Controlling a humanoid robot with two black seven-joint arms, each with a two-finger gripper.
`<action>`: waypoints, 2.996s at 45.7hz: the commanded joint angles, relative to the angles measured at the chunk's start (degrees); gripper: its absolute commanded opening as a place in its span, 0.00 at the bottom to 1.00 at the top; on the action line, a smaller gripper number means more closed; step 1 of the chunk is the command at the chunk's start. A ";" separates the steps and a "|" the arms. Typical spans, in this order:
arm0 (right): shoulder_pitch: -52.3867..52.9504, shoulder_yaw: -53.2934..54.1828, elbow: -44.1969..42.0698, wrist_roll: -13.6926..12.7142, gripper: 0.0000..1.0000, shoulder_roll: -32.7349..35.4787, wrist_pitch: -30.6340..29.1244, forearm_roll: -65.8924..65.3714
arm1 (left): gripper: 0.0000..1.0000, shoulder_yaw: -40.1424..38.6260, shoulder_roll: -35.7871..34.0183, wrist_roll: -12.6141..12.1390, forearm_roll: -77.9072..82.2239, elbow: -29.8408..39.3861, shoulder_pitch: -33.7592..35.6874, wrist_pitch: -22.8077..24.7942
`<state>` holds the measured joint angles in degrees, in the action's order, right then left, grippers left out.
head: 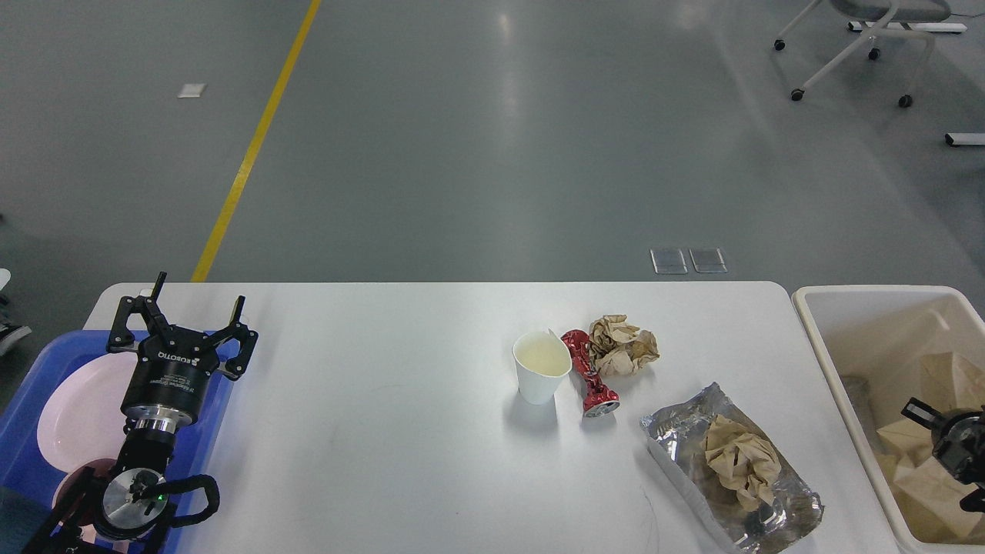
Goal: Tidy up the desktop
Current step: 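Open the right gripper to release the bag inside the bin, then raise the right gripper up out of the bin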
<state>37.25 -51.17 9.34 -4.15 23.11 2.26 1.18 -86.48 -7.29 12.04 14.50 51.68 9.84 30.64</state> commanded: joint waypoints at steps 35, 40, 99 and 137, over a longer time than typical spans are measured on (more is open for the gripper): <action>-3.85 0.10 -1.34 -0.60 0.98 -4.83 9.87 0.31 | 0.96 -0.01 0.00 0.00 0.00 0.00 0.00 -0.05; -3.50 0.10 -0.81 -0.60 0.99 -4.74 9.61 0.31 | 0.96 -0.01 0.00 0.00 0.00 0.00 0.00 -0.05; 104.33 -24.68 84.96 -8.60 1.00 0.01 -41.81 0.40 | 0.96 -0.01 0.00 0.00 0.00 0.00 0.00 0.04; 111.21 -31.45 89.37 -3.06 0.97 -0.96 -48.41 1.72 | 0.96 -0.01 0.00 -0.08 0.00 0.00 0.00 -0.05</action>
<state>151.47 -80.17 98.80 -6.65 21.57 -47.58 3.18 -86.49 -7.29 12.03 14.50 51.68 9.84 30.65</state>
